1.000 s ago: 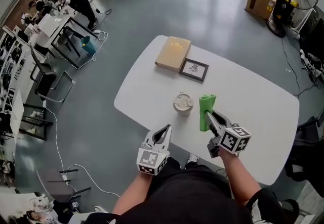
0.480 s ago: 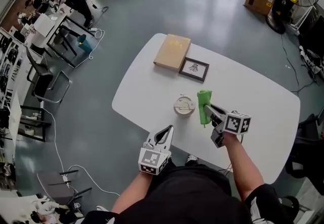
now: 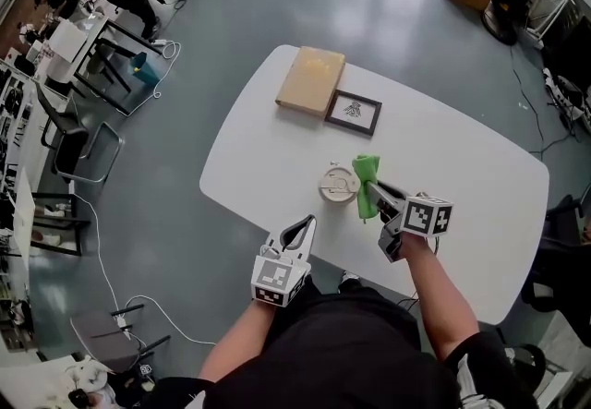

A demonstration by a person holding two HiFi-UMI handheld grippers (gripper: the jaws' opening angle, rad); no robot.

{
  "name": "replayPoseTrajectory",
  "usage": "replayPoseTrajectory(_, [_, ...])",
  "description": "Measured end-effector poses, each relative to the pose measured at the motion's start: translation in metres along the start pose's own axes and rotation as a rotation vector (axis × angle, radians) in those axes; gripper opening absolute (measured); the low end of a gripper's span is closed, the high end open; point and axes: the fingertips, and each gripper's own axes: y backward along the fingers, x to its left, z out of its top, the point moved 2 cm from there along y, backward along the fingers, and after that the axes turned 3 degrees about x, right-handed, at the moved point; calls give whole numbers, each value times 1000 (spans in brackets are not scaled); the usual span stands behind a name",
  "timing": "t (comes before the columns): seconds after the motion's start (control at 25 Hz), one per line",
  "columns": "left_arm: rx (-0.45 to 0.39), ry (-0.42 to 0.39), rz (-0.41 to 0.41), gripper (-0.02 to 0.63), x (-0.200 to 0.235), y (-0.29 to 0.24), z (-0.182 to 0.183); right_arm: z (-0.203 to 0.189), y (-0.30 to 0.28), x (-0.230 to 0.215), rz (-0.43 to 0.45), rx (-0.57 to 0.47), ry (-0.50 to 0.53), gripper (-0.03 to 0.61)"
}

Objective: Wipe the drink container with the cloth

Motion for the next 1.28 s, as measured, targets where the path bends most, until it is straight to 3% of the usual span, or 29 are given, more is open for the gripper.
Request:
replayPoseTrajectory(0.36, [31, 14, 1, 9, 5, 10, -18, -26, -20, -26, -78, 40, -36, 92])
replayPoseTrajectory(0.56, [63, 29, 41, 9, 16, 14, -31, -40, -35, -46, -97, 70, -85, 92])
replayPoseTrajectory(0.88, [42, 46, 8, 9, 10, -2, -27, -58, -46, -71, -212, 135, -58, 92])
replayPoseTrajectory(1.28, [34, 65, 1, 9, 3, -1, -33, -54, -30, -62, -154, 54, -103, 92])
